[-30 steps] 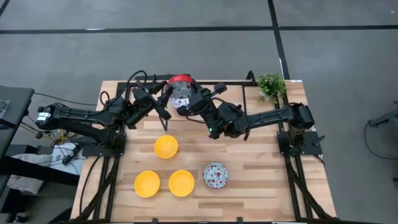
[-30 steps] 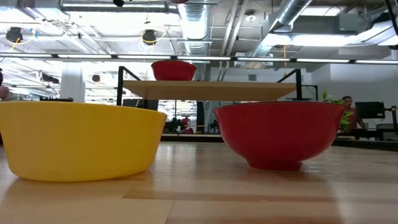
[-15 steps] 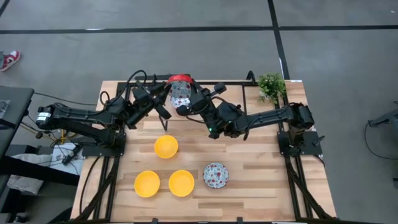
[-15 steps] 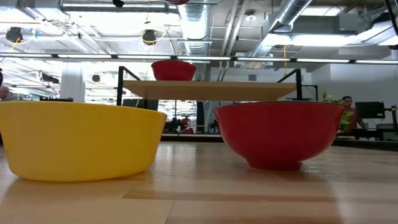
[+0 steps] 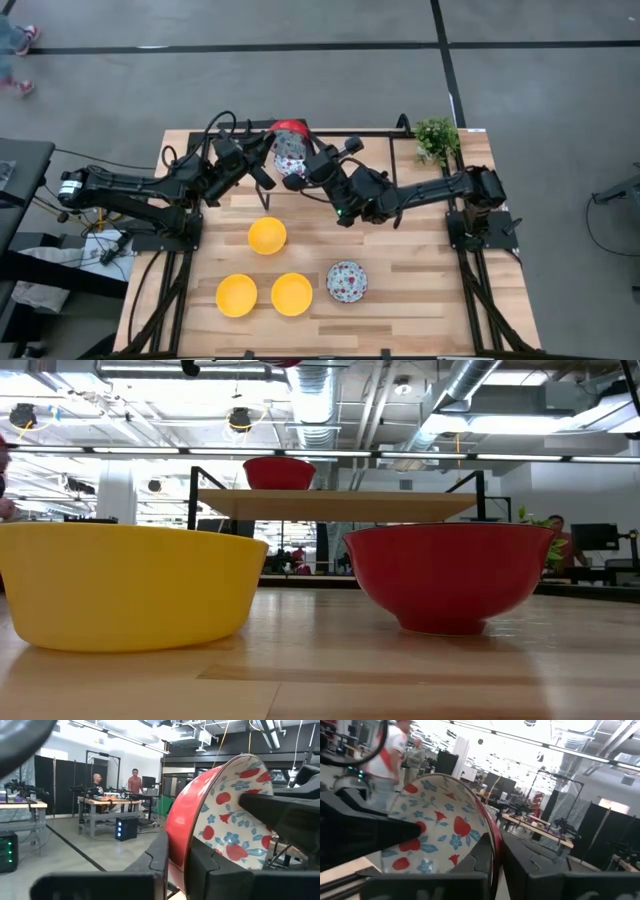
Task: Pick & Place Mini bowls
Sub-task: Stack the top red bowl on the red bowl on the shelf
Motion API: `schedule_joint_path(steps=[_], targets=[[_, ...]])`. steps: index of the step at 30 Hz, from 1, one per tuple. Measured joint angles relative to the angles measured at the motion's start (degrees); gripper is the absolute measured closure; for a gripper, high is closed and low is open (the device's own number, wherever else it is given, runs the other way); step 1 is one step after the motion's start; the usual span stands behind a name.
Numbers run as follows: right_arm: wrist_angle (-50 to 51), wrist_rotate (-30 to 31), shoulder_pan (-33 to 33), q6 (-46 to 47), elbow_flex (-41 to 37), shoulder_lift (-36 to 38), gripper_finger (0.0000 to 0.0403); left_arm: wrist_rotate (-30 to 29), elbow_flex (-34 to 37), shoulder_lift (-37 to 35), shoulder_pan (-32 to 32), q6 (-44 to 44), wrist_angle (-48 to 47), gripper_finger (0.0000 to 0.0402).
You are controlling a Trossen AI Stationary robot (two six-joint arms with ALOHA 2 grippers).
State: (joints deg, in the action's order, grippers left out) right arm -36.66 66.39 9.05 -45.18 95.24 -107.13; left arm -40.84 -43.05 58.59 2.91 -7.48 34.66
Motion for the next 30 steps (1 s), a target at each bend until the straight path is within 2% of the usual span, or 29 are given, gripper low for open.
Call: schedule_joint_path(steps=[10,14,23,30], targets=[[0.04,-2.72,0.99,0.30,0.02,0.11,0.0341,0.71,0.00,-0.07,0.00,0.72,-0.32,0.0390],[0.21,-4.60,1.72,-2.29,0.02,0.20,0.0333,0.76,0.00,0.13,0.10,0.91,-0.18,0.0392],[0.62,-4.09,1.75,-3.46,0.02,0.20,0.0331,0.80,0.00,-0.35,0.48,0.46,-0.57,0.0392],[1.15,-1.06,1.85,-8.96,0.00,0.05,0.0329,0.58,0.04,-0.33,0.92,-0.07,-1.22,0.0392]])
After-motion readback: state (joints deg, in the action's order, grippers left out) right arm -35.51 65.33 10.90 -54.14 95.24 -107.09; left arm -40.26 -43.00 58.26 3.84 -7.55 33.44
